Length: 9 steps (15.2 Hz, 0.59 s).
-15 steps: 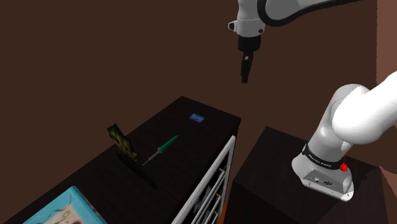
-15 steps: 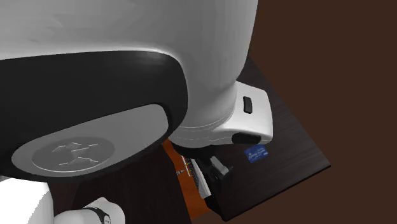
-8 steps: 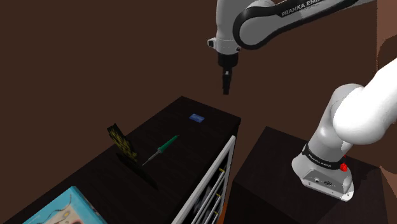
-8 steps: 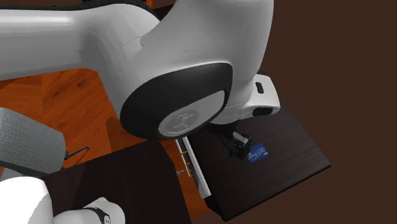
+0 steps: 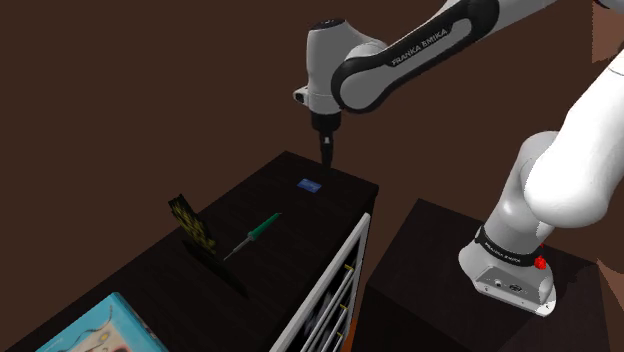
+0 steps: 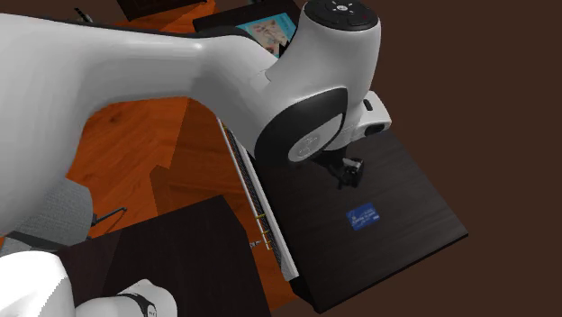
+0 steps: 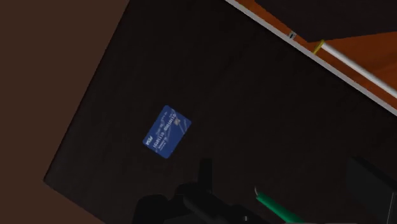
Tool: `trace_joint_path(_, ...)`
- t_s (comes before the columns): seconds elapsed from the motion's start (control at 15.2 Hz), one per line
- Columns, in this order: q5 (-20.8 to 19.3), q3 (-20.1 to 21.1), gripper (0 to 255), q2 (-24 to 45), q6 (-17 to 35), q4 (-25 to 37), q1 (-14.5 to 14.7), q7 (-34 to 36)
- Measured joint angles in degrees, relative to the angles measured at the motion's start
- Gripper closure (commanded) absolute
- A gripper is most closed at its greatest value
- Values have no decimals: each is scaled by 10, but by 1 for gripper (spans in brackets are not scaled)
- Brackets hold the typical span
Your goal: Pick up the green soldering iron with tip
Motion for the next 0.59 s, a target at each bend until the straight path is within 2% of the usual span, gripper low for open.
trace_joint_path(0.59, -26, 28, 0, 172, 99, 93, 29, -36)
